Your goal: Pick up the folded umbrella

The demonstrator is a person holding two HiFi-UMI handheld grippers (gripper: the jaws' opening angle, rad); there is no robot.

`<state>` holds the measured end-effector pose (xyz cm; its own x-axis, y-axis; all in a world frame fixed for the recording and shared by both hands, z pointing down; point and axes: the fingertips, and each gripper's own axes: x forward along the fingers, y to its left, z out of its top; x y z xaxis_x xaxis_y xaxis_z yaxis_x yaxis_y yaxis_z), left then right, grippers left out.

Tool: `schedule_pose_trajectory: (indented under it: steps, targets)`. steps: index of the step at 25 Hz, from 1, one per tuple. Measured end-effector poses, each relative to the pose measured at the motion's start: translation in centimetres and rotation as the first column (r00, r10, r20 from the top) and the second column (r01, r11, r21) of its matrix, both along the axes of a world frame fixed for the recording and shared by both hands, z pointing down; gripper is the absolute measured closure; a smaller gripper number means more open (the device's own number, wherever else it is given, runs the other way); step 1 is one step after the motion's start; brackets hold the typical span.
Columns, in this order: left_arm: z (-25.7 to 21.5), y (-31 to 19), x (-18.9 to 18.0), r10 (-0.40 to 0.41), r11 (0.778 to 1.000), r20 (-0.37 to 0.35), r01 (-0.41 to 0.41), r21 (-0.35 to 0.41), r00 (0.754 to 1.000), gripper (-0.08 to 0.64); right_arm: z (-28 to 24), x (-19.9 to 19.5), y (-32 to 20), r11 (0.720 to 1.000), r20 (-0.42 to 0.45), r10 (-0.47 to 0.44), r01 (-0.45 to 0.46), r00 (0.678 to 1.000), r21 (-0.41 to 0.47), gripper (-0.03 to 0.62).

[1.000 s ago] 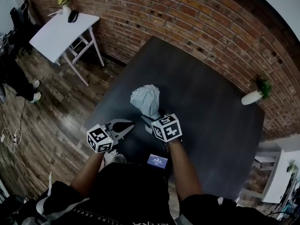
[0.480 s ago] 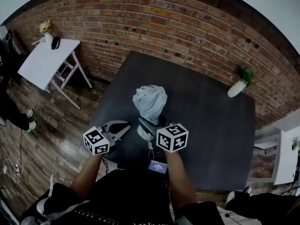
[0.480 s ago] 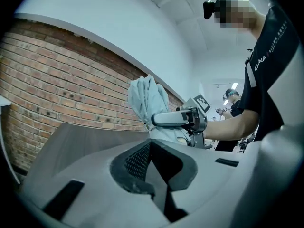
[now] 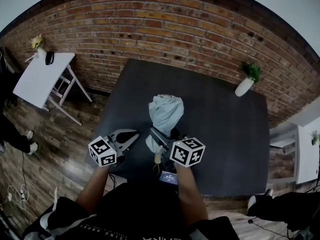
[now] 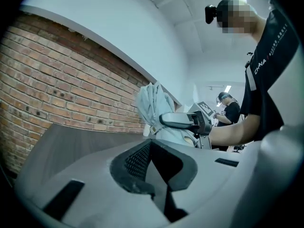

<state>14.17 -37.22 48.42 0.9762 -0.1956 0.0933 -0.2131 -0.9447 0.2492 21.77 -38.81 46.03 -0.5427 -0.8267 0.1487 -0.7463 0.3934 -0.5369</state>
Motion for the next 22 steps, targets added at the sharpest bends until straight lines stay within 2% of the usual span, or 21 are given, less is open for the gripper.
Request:
schedule_pose_trajectory:
  steps: [9,17,22]
  targets:
    - [0.5,1.4,1.2,-0.037,0.999,0.000,0.037,-0.023,0.999,0.558,-0.6,1.5,1.5,1.000,0.104,-0.016,0.016,0.994,-0.002,0.291]
    - [2.0,5.7,2.8,-0.092,0.994,0.011,0.092,-0.050,0.996,0.558,-0.1,3.5,4.3,0.998,0.164,-0.062,0.063,0.984,0.000,0.292]
    - [2.4,8.2,2.3,-0.084,0.995,0.029,0.086,-0.048,0.996,0.558,-0.1,3.4,6.1,0.999,0.196,-0.051,0.050,0.979,0.010,0.291]
